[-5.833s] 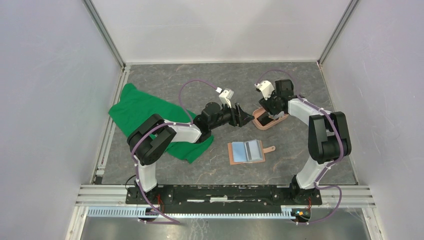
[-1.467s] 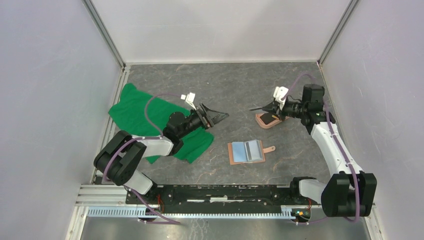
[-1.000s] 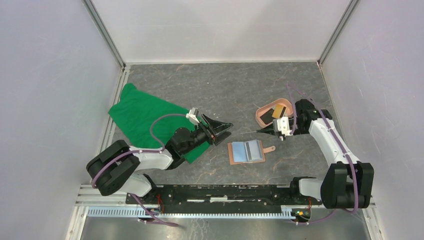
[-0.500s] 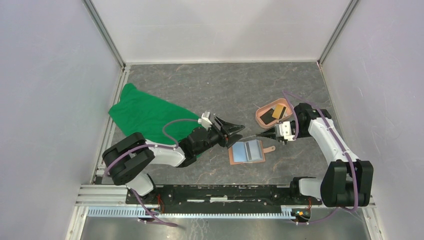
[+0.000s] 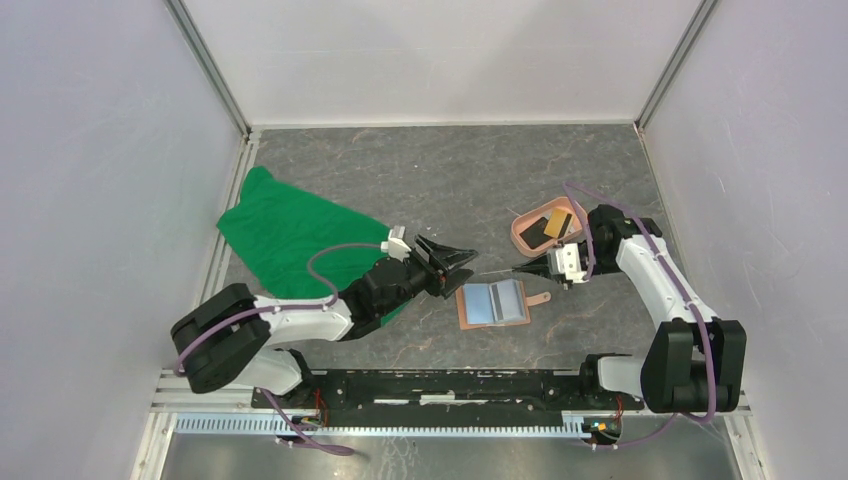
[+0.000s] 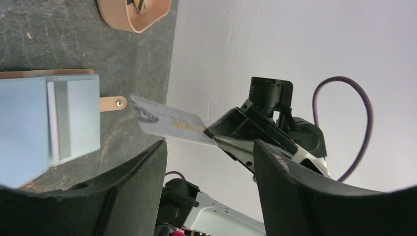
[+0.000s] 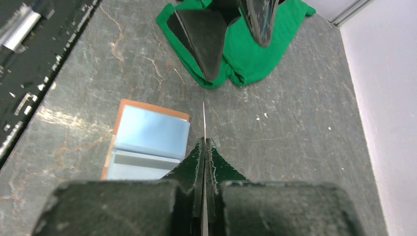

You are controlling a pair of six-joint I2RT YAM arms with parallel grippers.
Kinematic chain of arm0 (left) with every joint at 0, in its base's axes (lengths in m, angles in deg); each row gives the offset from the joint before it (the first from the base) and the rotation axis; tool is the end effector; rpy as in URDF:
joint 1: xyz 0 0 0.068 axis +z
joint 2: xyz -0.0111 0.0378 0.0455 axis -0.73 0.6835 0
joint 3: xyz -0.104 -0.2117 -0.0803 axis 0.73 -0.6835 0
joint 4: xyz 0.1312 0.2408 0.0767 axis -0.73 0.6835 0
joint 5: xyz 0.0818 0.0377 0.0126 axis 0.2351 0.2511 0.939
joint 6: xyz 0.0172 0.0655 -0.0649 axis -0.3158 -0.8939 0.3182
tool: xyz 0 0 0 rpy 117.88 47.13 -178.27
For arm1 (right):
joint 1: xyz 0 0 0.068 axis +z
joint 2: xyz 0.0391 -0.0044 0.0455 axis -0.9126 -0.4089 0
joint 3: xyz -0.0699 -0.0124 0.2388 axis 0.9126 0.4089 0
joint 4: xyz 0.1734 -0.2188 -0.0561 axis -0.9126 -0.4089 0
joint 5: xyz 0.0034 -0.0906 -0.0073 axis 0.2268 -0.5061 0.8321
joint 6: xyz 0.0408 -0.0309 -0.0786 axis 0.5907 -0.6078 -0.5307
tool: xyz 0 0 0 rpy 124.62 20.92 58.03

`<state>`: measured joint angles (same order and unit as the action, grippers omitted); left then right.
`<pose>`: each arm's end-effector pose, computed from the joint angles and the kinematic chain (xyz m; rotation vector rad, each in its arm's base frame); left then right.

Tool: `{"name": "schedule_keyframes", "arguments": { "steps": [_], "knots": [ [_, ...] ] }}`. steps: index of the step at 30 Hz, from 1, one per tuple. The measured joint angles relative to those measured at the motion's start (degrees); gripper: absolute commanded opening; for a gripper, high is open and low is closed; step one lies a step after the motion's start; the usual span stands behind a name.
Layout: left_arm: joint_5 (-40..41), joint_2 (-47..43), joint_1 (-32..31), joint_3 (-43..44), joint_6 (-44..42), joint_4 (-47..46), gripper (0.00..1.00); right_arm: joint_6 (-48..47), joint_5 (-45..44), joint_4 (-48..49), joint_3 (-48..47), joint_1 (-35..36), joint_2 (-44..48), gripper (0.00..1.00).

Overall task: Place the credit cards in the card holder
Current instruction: Pick up the credit card from the storage box.

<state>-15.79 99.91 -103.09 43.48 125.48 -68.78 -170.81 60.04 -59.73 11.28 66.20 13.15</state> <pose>0.2011 -0.2830 0.1495 -0.7771 1.9441 -1.7330 0.2182 0.0835 0.2018 -1.5882 0.9963 0.8069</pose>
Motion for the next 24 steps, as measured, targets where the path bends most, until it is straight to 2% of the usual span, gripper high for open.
{"name": "schedule_keyframes", "arguments": {
  "steps": [5,9,13,18,21,24],
  "knots": [
    [-0.2,-3.4,0.0,0.0,0.0,3.4,0.73,4.1,-1.1,7.0,1.0,0.0,1.6,0.0],
    [-0.8,-2.8,-0.7,0.0,0.5,4.6,0.73,15.1,-2.5,18.9,5.0,0.4,6.2,0.0],
    [-1.0,0.9,-1.6,0.2,2.2,4.4,0.73,27.1,-5.0,32.4,11.0,3.0,11.9,0.0],
    [-0.2,7.5,-1.7,2.2,3.7,3.6,0.71,29.5,-5.4,36.0,11.2,5.8,11.5,0.0],
    [-0.1,11.4,-1.7,3.7,5.1,0.3,0.61,29.4,-5.7,36.3,11.2,6.4,11.3,0.0],
    [-0.1,14.5,-1.7,4.2,7.0,-3.9,0.46,29.0,-6.4,36.4,11.2,7.1,11.2,0.0]
  ]
}}
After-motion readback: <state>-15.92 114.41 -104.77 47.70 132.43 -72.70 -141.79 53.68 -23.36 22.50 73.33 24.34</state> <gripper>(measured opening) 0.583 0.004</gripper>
